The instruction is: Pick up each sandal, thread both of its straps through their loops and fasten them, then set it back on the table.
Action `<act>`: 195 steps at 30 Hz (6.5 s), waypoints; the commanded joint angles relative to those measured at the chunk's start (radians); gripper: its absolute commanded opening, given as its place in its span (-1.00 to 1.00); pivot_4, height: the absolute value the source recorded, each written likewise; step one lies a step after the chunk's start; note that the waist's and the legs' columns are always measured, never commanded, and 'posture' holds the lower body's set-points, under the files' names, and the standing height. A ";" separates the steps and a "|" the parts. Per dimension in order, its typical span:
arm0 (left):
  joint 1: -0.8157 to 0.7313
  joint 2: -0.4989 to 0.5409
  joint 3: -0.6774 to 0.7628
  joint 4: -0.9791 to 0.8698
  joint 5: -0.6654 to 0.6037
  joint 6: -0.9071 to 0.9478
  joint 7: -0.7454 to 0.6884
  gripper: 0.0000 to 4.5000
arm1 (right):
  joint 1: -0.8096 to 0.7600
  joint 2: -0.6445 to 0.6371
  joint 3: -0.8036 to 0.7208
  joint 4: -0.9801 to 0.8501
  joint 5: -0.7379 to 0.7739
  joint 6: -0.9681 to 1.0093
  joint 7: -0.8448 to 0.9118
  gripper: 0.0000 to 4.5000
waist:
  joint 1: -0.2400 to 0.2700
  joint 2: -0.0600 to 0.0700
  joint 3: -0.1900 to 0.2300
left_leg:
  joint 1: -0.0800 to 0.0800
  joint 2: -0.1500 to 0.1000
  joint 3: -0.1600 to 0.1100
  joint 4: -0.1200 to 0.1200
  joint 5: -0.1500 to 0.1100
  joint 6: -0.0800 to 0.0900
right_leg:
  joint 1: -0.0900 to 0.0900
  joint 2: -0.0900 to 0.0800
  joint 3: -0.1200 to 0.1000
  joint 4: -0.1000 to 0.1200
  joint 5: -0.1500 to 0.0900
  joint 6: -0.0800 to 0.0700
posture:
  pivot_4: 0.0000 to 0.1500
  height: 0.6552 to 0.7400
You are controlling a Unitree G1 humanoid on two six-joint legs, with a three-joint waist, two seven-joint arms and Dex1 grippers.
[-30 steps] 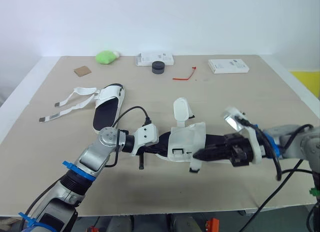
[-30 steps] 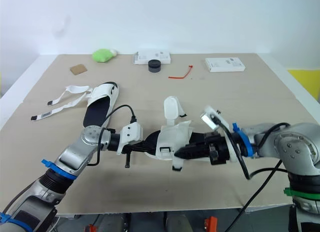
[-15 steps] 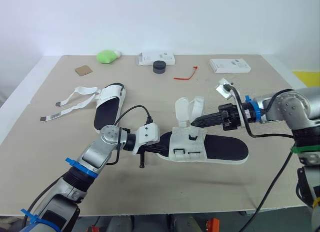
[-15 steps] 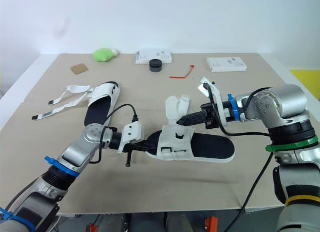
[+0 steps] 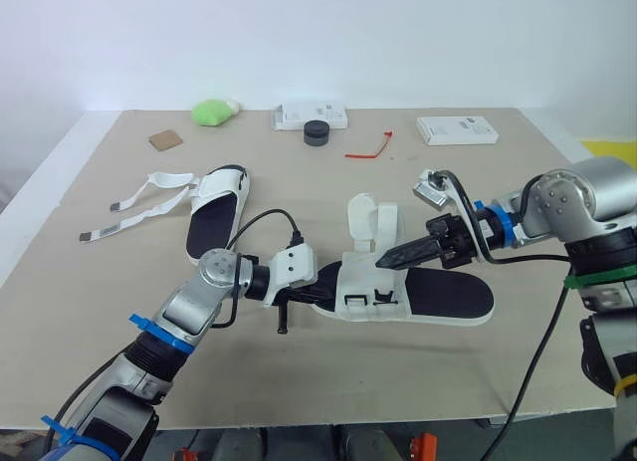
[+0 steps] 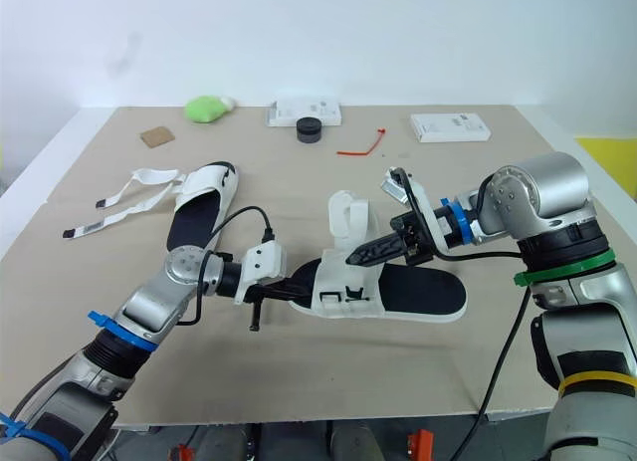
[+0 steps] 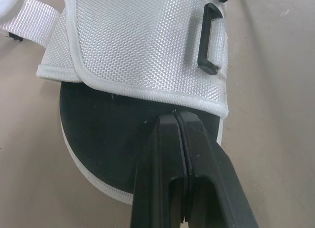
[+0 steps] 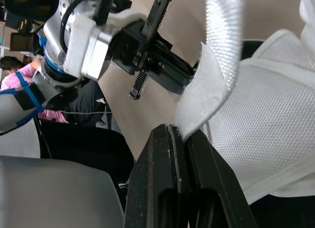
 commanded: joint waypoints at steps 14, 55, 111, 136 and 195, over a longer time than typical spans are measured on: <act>0.020 0.006 -0.019 0.017 0.034 0.019 0.025 -1.00 | 0.010 -0.034 0.104 -0.008 -0.076 -0.090 0.046 -0.98 | -0.002 0.000 0.000 | 0.000 0.000 0.000 -0.002 0.000 0.000 | -0.001 0.001 0.000 0.000 -0.001 0.001 | 1.00 1.00; -0.009 0.017 -0.061 0.044 0.100 -0.072 0.015 -1.00 | -0.071 -0.009 0.096 0.033 -0.153 -0.106 0.078 -0.98 | -0.002 0.000 0.000 | 0.000 0.000 0.000 -0.001 0.000 0.000 | -0.001 0.001 0.000 0.000 0.000 -0.001 | 1.00 1.00; -0.006 0.013 -0.053 0.049 0.097 -0.077 0.019 -1.00 | 0.081 -0.008 0.024 -0.140 -0.078 -0.082 -0.013 -0.98 | -0.002 0.000 0.000 | 0.000 0.000 0.000 -0.001 0.000 0.000 | -0.001 0.001 0.000 0.001 0.000 0.000 | 1.00 1.00; -0.011 0.007 -0.053 0.048 0.095 -0.067 0.014 -1.00 | 0.268 -0.109 0.011 -0.356 -0.131 -0.291 0.017 0.13 | -0.002 0.000 0.000 | 0.001 0.000 0.000 0.000 0.000 0.000 | 0.000 0.001 0.000 0.000 0.000 0.000 | 1.00 1.00; 0.003 0.005 -0.043 0.024 0.091 -0.037 0.022 -1.00 | 0.801 -0.067 -0.388 -0.739 0.042 -0.406 -0.330 0.44 | -0.001 -0.004 -0.001 | 0.002 0.000 0.001 0.000 0.001 0.000 | 0.002 0.000 0.001 0.000 0.000 0.001 | 1.00 1.00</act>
